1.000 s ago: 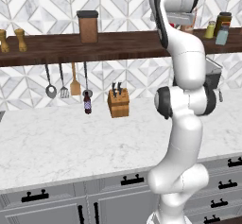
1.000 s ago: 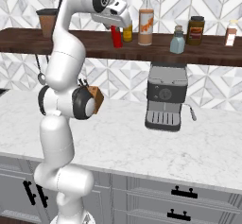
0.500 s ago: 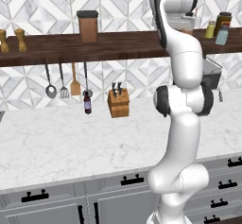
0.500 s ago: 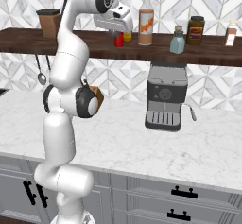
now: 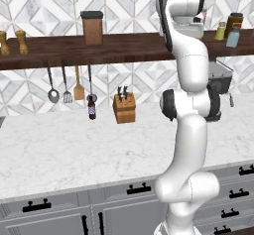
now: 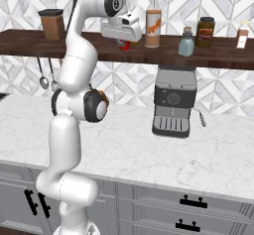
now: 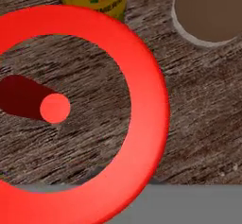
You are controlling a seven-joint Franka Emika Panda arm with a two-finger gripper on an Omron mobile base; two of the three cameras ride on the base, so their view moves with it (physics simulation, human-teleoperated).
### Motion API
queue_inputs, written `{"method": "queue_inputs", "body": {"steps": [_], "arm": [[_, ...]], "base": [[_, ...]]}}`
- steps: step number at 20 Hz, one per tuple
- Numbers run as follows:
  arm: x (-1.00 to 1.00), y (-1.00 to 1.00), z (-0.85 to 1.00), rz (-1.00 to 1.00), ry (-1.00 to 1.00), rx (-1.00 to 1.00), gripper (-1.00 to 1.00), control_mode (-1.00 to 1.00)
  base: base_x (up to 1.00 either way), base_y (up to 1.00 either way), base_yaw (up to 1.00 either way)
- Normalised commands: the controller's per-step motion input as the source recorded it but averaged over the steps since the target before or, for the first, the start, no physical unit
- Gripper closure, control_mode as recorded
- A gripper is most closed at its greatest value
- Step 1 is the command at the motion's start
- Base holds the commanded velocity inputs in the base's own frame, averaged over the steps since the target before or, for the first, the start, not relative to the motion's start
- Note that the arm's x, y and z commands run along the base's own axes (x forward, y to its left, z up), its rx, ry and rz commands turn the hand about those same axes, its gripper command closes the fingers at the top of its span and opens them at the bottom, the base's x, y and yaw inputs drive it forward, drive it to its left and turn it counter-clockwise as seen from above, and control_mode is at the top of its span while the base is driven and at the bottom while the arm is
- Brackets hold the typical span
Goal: Put the shaker and condiment bottle from the counter next to their counterparts in the cabinet.
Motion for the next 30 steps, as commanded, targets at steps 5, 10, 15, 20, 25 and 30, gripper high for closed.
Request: {"method": "queue_inputs", "body": {"steps": [5,10,15,20,25,30], "arm": [[-0.57,0.00,-0.01,0.00,0.00,0.07,1.00,-1.00],[-0.91,0.33,-0.20,0.00,-0.01,0.03,-1.00,-1.00],[-1.00,0.00,-0.18,0.00,-0.11,0.00,-1.00,-1.00],[-1.00,0.02,-0.74,-0.02,-0.18,0.00,-1.00,-1.00],[-1.00,0.07,-0.97,-0.01,-0.25,-0.02,-1.00,-1.00],[-1.00,0.13,-1.00,0.00,-0.29,-0.08,-1.00,-1.00]], "base": [[0.00,0.00,0.00],[0.00,0.00,0.00],[0.00,0.00,0.00],[0.00,0.00,0.00],[0.00,0.00,0.00],[0.00,0.00,0.00]]}}
